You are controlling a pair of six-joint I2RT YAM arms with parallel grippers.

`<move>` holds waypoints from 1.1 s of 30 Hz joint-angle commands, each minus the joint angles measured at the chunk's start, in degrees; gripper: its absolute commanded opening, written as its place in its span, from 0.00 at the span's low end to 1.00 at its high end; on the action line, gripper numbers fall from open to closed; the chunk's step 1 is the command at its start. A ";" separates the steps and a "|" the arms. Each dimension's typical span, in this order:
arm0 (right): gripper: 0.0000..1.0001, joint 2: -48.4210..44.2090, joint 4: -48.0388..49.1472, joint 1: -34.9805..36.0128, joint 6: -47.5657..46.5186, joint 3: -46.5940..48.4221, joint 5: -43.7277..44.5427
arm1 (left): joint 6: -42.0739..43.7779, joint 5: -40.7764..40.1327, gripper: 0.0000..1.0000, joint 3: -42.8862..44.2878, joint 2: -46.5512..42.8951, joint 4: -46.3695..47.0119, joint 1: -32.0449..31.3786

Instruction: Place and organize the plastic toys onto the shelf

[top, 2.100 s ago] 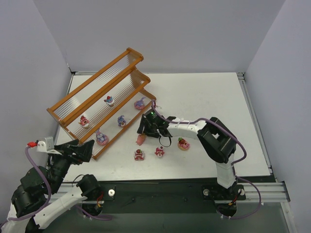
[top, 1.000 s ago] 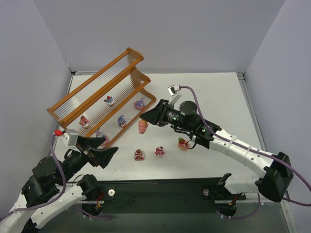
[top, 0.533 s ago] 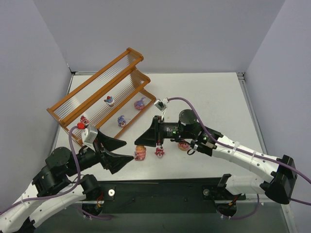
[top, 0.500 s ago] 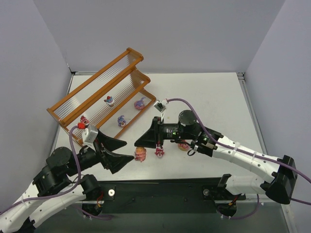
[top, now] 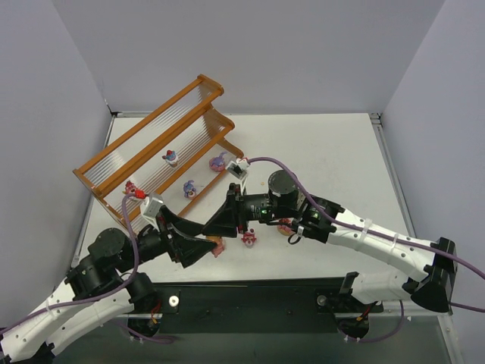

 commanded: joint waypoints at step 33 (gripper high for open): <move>0.67 -3.81 -5.14 1.87 -5.15 5.46 26.78 | -3.40 -3.53 0.00 0.49 3.78 4.82 -0.10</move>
